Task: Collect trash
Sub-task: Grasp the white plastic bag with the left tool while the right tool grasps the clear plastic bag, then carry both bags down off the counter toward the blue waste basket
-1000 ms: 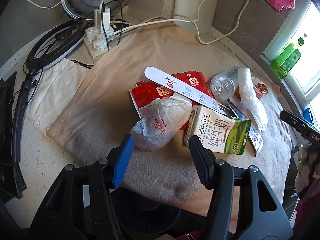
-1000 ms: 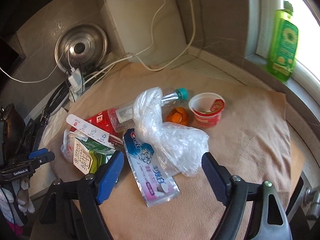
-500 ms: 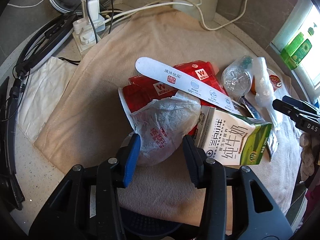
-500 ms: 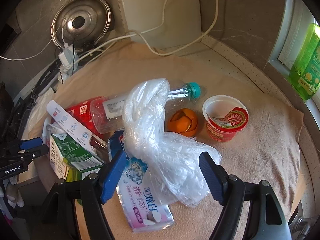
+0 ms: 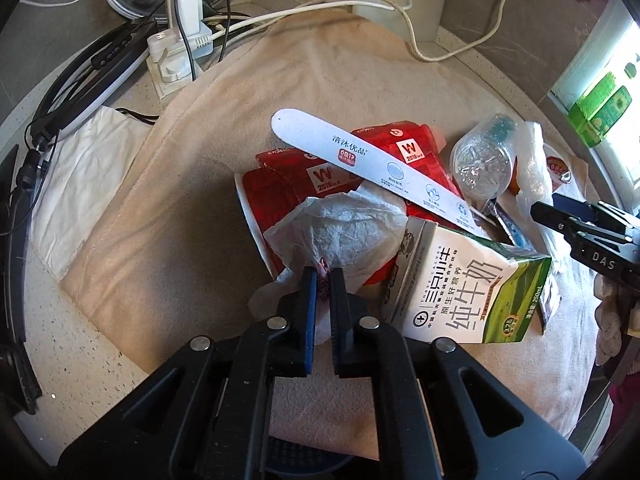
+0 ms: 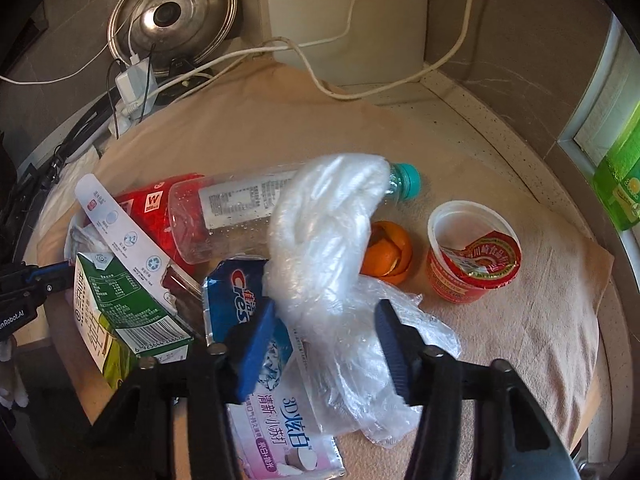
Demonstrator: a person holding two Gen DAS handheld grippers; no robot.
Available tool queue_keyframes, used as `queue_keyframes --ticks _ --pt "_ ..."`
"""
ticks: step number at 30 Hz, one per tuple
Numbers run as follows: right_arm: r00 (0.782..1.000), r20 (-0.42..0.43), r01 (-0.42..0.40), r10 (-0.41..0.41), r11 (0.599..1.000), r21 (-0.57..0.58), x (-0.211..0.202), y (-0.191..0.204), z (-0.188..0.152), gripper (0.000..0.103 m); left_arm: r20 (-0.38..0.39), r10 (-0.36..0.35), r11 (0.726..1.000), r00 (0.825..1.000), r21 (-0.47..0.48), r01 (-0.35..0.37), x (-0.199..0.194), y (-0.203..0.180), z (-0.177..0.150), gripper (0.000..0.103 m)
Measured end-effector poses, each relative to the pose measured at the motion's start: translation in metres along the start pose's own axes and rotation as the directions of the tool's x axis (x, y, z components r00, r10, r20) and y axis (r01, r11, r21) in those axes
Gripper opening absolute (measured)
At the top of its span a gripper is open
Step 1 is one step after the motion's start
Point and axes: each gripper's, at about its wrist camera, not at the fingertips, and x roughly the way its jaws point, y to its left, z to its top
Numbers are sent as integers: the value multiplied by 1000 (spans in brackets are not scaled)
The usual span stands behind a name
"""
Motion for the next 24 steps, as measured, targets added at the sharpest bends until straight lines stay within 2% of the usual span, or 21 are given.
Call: queue_keyframes --ticks 3,7,18,24 --pt "1000 10 -5 5 1000 1 -3 -2 1 29 10 -5 1000 1000 -8 5 -5 2 -1 2" --pt "999 37 -37 36 999 17 -11 -7 1 19 27 -9 1000 1000 -14 9 -15 3 -3 2" --pt "985 130 -125 113 988 90 -45 -27 -7 14 77 -1 999 997 -44 4 -49 15 -10 2" --pt "976 162 -164 148 982 92 -71 -13 -18 14 105 -2 1000 994 -20 4 -71 20 -18 2"
